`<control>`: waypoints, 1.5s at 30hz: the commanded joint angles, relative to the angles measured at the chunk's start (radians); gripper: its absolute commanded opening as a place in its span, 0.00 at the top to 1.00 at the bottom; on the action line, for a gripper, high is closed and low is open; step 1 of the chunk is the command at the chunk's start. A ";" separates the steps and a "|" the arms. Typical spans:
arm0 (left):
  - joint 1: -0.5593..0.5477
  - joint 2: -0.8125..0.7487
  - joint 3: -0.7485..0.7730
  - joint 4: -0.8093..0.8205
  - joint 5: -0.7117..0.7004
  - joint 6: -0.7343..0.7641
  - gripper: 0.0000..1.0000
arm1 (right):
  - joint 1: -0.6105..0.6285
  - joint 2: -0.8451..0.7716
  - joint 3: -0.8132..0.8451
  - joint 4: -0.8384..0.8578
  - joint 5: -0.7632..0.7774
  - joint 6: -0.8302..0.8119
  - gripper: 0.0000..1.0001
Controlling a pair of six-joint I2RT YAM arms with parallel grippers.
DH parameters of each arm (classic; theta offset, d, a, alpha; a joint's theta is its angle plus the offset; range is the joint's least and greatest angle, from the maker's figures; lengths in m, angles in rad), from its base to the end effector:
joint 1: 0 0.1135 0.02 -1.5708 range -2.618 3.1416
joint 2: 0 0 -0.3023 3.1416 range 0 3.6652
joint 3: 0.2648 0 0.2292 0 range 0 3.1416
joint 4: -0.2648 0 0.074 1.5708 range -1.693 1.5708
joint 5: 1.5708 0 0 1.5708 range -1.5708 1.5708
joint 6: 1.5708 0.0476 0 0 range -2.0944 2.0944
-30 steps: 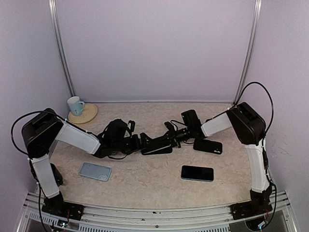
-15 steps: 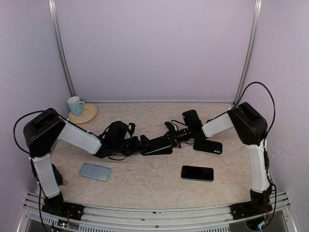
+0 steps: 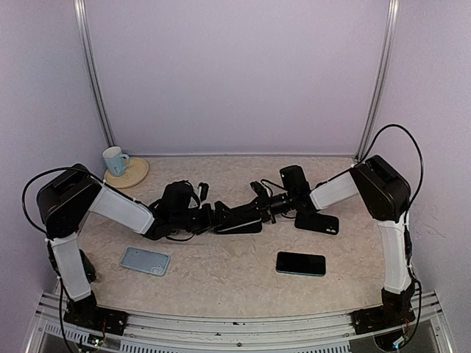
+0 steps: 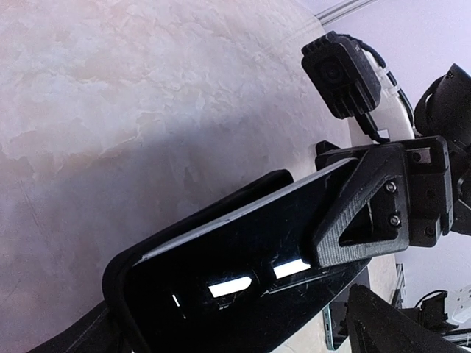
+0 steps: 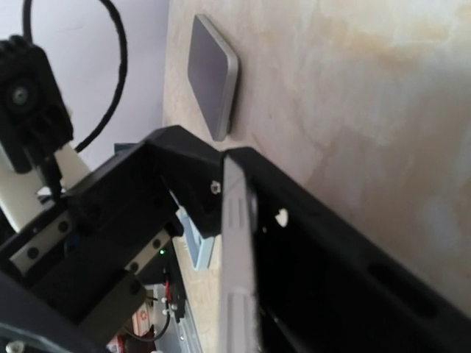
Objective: Put the phone into the phone case
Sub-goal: Install the phone into the phone case, then pass from the right arm to the left
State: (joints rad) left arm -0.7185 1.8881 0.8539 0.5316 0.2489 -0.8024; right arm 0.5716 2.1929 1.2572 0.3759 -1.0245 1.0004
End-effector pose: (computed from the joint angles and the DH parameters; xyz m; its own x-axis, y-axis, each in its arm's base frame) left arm 0.2815 -0.2618 0.1834 -0.8276 -0.2020 -0.5237 0.2956 0.6363 -0.7126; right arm 0.3643 0.2827 0.1642 -0.9902 -0.1170 -0.0756 -0.1047 0.2662 0.9582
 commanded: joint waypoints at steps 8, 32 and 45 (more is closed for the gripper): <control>0.002 -0.018 -0.027 0.182 0.139 -0.013 0.04 | 0.014 -0.066 -0.045 0.191 -0.078 0.052 1.00; 0.020 -0.080 -0.087 0.294 0.210 -0.040 0.40 | 0.014 -0.088 -0.089 0.230 -0.103 0.011 1.00; 0.022 -0.081 -0.119 0.390 0.247 -0.070 0.55 | 0.014 -0.079 -0.105 0.273 -0.111 0.016 1.00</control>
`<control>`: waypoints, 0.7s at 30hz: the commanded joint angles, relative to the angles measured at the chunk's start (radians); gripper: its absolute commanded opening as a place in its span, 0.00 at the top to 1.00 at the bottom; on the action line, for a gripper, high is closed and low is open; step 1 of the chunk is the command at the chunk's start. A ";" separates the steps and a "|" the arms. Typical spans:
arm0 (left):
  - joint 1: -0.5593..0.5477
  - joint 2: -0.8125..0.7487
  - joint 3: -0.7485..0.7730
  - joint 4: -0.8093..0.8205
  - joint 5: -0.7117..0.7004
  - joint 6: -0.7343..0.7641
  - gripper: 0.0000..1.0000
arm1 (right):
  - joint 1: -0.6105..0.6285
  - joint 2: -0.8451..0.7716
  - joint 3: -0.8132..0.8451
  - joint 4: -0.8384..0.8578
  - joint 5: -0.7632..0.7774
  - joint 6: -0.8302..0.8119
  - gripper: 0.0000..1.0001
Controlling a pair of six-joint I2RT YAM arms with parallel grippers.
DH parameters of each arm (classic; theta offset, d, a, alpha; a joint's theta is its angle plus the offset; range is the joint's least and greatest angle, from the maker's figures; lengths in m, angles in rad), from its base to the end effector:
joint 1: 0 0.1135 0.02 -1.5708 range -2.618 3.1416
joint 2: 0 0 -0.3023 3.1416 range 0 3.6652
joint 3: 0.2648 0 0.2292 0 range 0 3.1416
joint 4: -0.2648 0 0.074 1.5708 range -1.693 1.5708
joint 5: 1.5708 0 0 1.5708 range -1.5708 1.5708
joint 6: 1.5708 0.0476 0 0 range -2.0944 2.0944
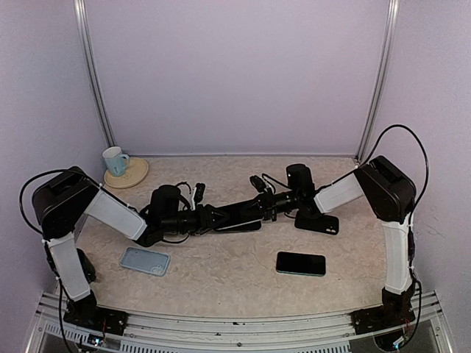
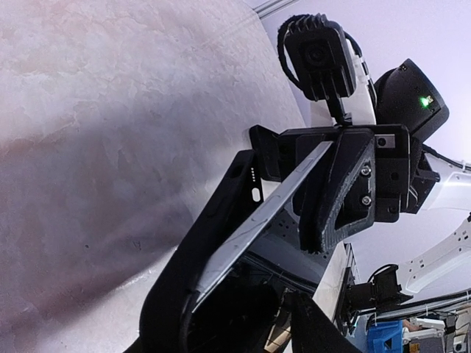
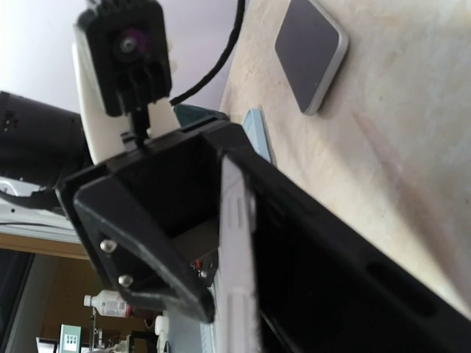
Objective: Put the phone into the phone case
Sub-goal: Pass from the right arm to the left
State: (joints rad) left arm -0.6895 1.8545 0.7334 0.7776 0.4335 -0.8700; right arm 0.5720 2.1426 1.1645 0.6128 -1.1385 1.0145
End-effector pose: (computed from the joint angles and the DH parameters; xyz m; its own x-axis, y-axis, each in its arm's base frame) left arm 0.2690 -0.2477 0.1911 -0.8421 -0.2047 -0.4990 0.3704 0.4530 -0.8109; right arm 0.3505 0.2770 0.1842 -0.9568 -0.1928 -0.2177 -0.2412 0.1078 0.9645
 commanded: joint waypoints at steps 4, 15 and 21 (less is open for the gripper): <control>-0.007 -0.044 -0.007 0.167 0.066 -0.010 0.61 | 0.014 -0.030 -0.016 0.040 0.006 0.002 1.00; -0.007 -0.034 -0.026 0.225 0.083 -0.031 0.76 | 0.017 -0.035 -0.019 0.054 0.004 0.000 0.96; -0.007 -0.041 -0.029 0.228 0.083 -0.035 0.83 | 0.017 -0.041 -0.018 0.050 0.005 -0.003 0.94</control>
State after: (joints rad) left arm -0.6792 1.8545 0.6941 0.8959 0.4740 -0.9329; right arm 0.5690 2.1372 1.1522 0.6788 -1.1687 1.0031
